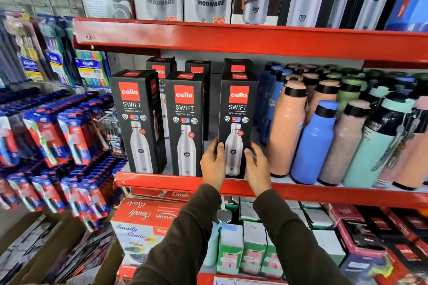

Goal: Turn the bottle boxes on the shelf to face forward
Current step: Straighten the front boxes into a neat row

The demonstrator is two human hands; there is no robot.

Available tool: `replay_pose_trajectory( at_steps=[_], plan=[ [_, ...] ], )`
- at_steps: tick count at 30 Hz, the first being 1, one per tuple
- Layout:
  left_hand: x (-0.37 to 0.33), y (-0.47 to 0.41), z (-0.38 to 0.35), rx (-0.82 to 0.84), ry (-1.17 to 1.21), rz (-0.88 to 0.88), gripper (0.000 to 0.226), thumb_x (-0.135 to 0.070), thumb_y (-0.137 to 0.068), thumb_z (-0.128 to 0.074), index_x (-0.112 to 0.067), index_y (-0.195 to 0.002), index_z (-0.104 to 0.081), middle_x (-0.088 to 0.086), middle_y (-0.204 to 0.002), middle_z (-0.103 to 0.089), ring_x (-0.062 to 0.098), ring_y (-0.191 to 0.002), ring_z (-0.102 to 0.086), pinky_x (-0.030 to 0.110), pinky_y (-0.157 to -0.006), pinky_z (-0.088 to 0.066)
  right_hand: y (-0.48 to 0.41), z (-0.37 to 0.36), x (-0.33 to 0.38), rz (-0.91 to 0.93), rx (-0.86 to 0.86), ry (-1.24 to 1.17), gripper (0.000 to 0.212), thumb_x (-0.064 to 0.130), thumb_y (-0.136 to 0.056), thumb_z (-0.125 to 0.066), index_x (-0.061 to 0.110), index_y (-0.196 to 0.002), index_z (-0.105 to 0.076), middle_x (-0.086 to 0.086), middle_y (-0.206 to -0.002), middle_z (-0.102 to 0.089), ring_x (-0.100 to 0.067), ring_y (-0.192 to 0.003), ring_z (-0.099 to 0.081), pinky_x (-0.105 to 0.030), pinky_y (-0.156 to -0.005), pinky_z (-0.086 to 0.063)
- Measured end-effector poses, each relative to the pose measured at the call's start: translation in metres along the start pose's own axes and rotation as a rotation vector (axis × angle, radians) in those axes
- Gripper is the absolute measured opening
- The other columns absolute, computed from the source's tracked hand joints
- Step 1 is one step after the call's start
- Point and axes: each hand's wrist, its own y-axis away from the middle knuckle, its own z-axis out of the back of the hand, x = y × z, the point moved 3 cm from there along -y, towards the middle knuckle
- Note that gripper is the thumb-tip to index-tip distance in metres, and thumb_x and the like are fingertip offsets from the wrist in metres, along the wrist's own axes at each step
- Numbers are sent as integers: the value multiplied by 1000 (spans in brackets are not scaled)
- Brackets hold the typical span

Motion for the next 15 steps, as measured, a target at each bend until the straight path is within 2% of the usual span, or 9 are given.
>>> replay_pose_trajectory(
  at_steps=[2,5,8,9,12,14,15],
  plan=[
    [-1,6,4,3,11,-4,39,-26,-101,-53,-14,-138,-56,-7,-121,-64,5,-114,-57,12,-92,-41,8,3,-1,8,4,-14,40,25,-100,-48,13,-139,-49,-5,-135,-57,-9,-119,-50,-22,-98,-36],
    [-1,13,8,7,14,-15,40,-27,-101,-53,-14,-139,-56,-14,-120,-60,-1,-111,-59,8,-91,-41,17,5,0,27,5,-15,41,29,-100,-47,18,-139,-49,5,-130,-56,-5,-119,-50,-15,-96,-35],
    [-2,19,11,-6,-7,-20,40,-26,-101,-54,-12,-138,-56,-20,-116,-58,-26,-95,-56,-6,-81,-40,21,6,5,41,16,-17,39,27,-101,-47,19,-138,-50,11,-127,-56,-3,-118,-51,-13,-97,-36],
    [-3,21,12,-8,-13,-21,40,-26,-101,-54,-12,-138,-56,-25,-112,-58,-30,-93,-55,-8,-79,-39,23,6,6,43,14,-18,38,27,-101,-47,19,-138,-50,11,-127,-56,-2,-118,-52,-10,-96,-36],
    [-6,25,14,0,-22,-13,38,-27,-101,-54,-15,-136,-59,-28,-105,-61,-26,-93,-59,-8,-79,-39,28,6,7,32,-1,-31,37,28,-101,-46,20,-137,-51,9,-127,-57,-1,-117,-52,1,-90,-34],
    [-11,29,16,0,-24,-8,37,-26,-101,-53,-14,-135,-59,-16,-112,-65,-21,-97,-60,-5,-82,-42,29,8,8,27,-1,-37,37,26,-101,-45,20,-137,-51,7,-130,-57,-5,-120,-52,-3,-92,-34],
    [-10,26,15,2,-24,-10,37,-25,-102,-52,-13,-136,-58,-10,-118,-66,-12,-104,-62,-1,-87,-44,29,7,8,36,4,-27,37,25,-102,-45,19,-138,-50,7,-130,-57,-6,-121,-52,-5,-94,-34]
  ],
)
